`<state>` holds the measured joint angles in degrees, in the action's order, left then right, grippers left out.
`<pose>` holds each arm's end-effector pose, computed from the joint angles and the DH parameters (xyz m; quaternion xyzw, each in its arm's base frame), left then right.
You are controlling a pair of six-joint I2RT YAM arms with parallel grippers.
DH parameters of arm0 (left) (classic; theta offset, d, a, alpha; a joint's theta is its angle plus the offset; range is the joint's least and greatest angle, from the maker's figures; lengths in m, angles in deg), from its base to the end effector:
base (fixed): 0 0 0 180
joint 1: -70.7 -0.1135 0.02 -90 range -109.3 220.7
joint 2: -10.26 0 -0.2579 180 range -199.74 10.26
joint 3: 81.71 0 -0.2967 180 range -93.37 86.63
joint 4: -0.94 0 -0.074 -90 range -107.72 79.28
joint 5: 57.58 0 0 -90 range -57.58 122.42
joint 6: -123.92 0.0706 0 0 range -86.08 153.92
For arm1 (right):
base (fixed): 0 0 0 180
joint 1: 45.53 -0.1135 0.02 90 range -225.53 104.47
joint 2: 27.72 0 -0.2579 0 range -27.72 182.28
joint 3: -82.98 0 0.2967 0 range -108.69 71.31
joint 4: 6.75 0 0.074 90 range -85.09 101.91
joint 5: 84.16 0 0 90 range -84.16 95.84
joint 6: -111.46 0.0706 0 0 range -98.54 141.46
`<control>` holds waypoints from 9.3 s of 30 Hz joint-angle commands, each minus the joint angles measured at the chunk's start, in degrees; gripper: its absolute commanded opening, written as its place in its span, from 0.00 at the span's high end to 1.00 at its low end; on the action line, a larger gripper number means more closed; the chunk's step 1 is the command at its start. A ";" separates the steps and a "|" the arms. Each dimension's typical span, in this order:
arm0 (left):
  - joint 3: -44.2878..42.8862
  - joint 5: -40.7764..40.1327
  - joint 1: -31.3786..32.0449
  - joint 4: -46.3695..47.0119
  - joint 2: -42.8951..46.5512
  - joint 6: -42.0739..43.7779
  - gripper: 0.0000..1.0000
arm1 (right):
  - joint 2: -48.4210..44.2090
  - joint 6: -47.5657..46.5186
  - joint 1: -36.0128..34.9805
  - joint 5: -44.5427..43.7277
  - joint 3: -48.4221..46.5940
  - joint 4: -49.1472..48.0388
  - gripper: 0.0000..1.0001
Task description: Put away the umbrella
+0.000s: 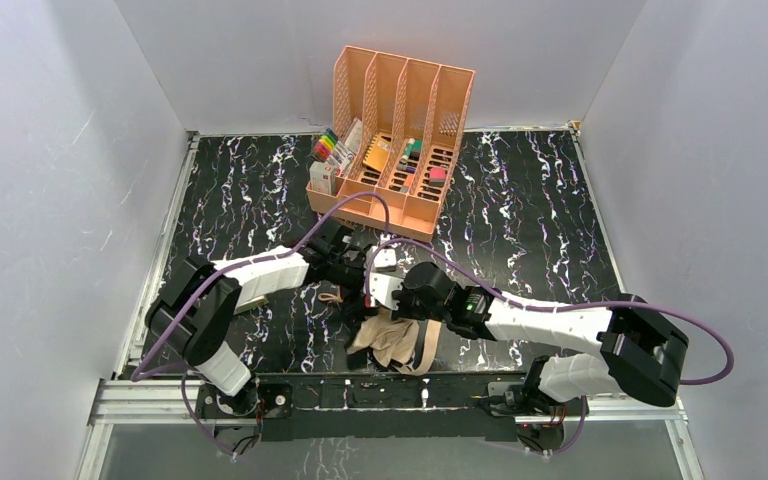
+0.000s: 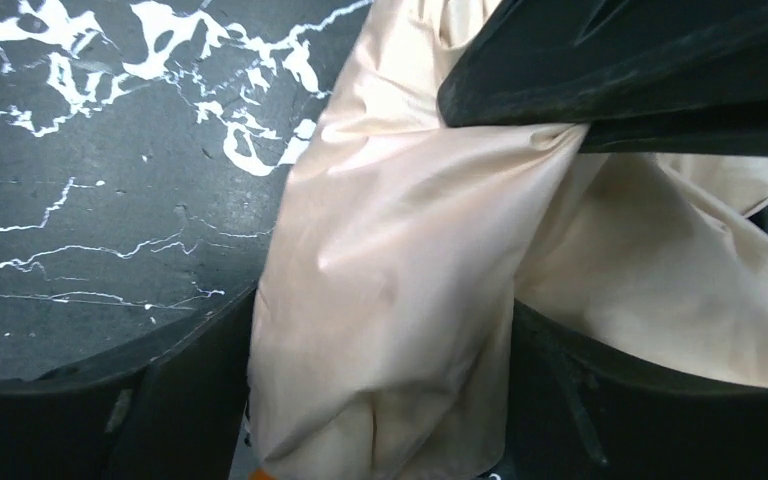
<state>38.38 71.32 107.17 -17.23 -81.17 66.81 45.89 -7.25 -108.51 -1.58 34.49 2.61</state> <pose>0.2654 -0.2513 0.1179 0.5980 0.6626 -0.3226 0.3150 0.1601 0.2939 0.1534 -0.6126 0.6368 0.0822 0.4610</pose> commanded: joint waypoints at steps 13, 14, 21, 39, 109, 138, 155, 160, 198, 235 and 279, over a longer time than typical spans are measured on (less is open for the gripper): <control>1.34 -15.06 4.58 -0.48 -2.21 2.54 0.89 | -5.97 4.84 -0.48 -0.58 -1.27 -3.34 0.83; 1.24 -15.48 4.58 -0.43 -2.37 2.32 0.90 | -7.12 6.28 -0.48 -1.00 -1.46 -2.73 0.75; 1.46 -18.44 4.57 0.14 -3.77 0.98 1.00 | -13.90 32.18 -0.48 -13.54 -3.21 10.53 0.49; -2.79 -19.88 -3.13 -1.91 -6.46 4.13 1.00 | -10.07 41.26 -0.48 4.20 -0.29 17.75 0.36; -5.99 -29.44 -12.30 1.74 -10.16 0.11 1.00 | 4.57 61.56 -7.61 42.36 -4.78 -0.83 1.00; -3.08 -31.97 -9.14 4.39 -9.01 3.22 1.00 | 2.43 61.22 -7.94 11.81 5.29 18.67 0.78; -4.08 -32.91 -8.96 3.91 -10.75 3.07 1.00 | 0.63 63.12 -15.68 0.33 -4.59 32.26 1.00; -4.22 -33.10 -8.87 3.87 -11.13 2.98 1.00 | 12.02 63.75 -25.94 -7.73 -14.11 42.10 1.00; 0.90 -36.09 -2.81 11.85 -9.72 7.09 1.00 | -19.54 71.26 -13.61 -14.76 -0.72 28.78 0.76; 0.74 -36.87 -2.02 10.81 -10.95 8.15 1.00 | 3.21 63.69 -11.35 11.72 5.05 3.80 0.93; 21.00 -54.12 19.92 48.90 -8.08 17.36 1.00 | -1.93 35.49 38.05 33.56 -9.66 2.01 0.23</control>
<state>55.05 19.06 121.81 31.80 -87.14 81.10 43.04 37.36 -71.05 27.93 29.60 11.15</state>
